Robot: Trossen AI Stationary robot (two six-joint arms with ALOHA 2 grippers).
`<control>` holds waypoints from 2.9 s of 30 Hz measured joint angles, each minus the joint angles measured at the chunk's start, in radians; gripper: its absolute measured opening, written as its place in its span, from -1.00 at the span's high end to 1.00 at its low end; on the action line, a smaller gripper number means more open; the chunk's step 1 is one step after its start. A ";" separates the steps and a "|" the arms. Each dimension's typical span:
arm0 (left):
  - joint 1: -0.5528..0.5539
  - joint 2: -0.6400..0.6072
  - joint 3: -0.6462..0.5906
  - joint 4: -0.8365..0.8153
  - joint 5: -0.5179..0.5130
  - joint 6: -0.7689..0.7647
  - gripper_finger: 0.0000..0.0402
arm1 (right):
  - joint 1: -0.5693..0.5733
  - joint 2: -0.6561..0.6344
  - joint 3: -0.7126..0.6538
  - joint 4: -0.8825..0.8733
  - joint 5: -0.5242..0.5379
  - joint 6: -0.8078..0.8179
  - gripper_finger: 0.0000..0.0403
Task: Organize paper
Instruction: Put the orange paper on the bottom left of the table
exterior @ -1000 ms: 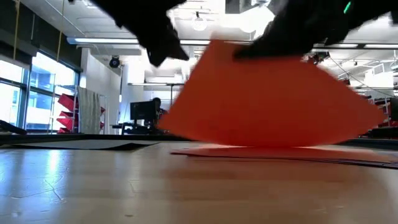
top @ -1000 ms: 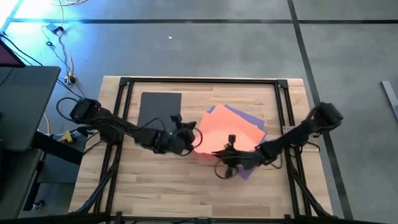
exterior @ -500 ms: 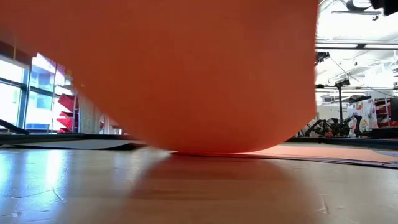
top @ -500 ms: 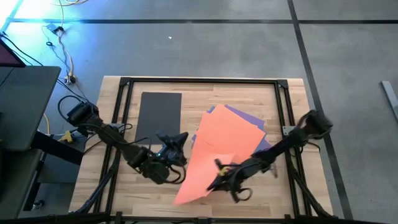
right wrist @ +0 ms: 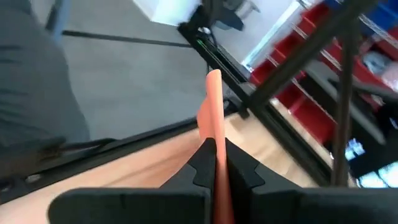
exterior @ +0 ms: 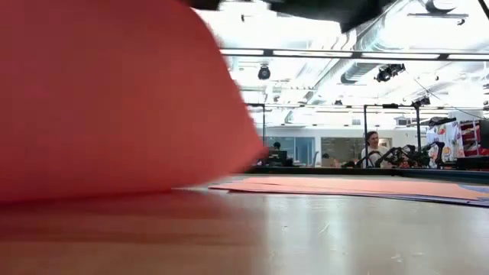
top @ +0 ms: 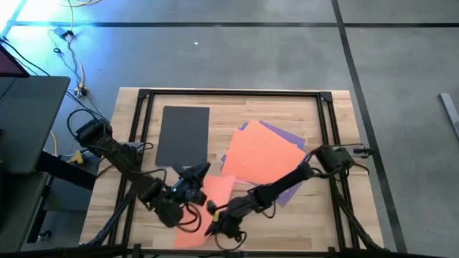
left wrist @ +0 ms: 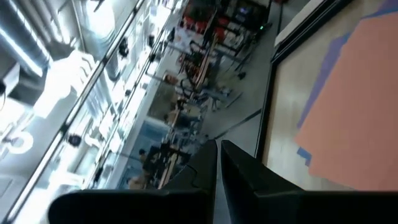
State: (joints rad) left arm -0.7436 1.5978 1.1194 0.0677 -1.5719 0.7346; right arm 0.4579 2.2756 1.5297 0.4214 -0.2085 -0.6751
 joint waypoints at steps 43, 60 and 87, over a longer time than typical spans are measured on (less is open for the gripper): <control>-0.032 0.000 0.000 0.048 0.000 -0.015 0.99 | -0.074 -0.035 0.075 -0.625 0.341 0.845 0.20; -0.077 -0.034 0.063 0.275 0.002 -0.053 1.00 | -0.059 0.058 -0.030 -0.399 0.270 0.909 0.99; -0.082 -0.035 0.063 0.274 0.001 -0.024 1.00 | -0.187 0.102 -0.030 -0.249 0.039 0.596 1.00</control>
State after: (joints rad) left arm -0.8254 1.5623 1.1824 0.3412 -1.5711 0.7104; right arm 0.2706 2.3779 1.4993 0.1724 -0.1700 -0.0794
